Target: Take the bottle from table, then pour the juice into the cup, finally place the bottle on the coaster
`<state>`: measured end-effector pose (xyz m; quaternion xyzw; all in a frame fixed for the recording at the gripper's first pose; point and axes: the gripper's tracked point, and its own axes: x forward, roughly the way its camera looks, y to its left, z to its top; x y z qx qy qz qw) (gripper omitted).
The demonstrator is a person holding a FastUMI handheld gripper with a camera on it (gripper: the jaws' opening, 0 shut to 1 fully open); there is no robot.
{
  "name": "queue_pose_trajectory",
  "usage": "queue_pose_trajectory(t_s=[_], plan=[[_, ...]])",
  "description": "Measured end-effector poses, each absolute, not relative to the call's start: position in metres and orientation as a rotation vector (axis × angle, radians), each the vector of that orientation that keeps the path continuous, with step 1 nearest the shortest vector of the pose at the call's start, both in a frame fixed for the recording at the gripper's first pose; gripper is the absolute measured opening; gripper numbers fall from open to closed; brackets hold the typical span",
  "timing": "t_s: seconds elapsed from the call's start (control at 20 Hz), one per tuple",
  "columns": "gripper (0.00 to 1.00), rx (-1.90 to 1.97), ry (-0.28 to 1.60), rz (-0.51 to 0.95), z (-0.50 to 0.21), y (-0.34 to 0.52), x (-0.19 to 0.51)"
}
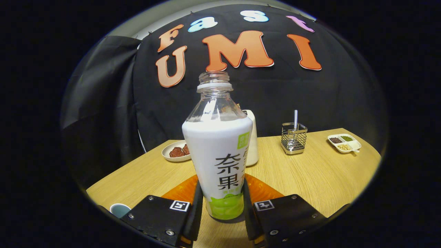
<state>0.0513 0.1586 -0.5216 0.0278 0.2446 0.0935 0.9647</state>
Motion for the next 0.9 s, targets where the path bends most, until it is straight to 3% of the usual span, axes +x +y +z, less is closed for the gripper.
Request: queue_pose_trajectory(t_s=[0.45, 0.9], plan=[[0.54, 0.010, 0.516, 0.166, -0.551, 0.154, 0.058], [0.72, 0.101, 0.543, 0.191, -0.547, 0.155, 0.056]])
